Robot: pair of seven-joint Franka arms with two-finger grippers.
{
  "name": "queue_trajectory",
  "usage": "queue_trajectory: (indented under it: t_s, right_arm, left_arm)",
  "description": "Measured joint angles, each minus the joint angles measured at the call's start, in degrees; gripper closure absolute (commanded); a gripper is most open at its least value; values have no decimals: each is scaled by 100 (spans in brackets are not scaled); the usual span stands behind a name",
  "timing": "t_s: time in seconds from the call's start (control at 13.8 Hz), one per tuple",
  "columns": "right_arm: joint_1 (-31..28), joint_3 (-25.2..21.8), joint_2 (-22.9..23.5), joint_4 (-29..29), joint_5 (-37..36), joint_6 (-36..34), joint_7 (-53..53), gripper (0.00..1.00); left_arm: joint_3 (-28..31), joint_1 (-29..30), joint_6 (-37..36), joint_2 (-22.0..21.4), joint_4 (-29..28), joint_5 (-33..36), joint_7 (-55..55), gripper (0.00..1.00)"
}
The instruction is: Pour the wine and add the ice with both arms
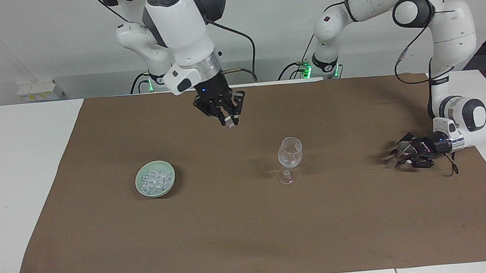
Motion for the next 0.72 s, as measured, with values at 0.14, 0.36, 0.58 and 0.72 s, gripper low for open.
queue_trajectory:
  t_s: [0.14, 0.36, 0.58, 0.72]
  right_arm:
    - [171, 6, 261, 207, 0, 223, 111, 100]
    - [334, 17, 668, 630, 0, 446, 155, 100]
    - [642, 11, 935, 737, -11, 753, 227, 100]
    - [832, 7, 1099, 748, -85, 973, 231, 100]
  left_arm:
    - [28, 12, -24, -69, 63, 108, 0, 22]
    - [280, 35, -86, -423, 127, 313, 0, 13]
    - [347, 63, -108, -822, 235, 898, -14, 14]
    - [331, 34, -116, -1124, 355, 1159, -263, 14]
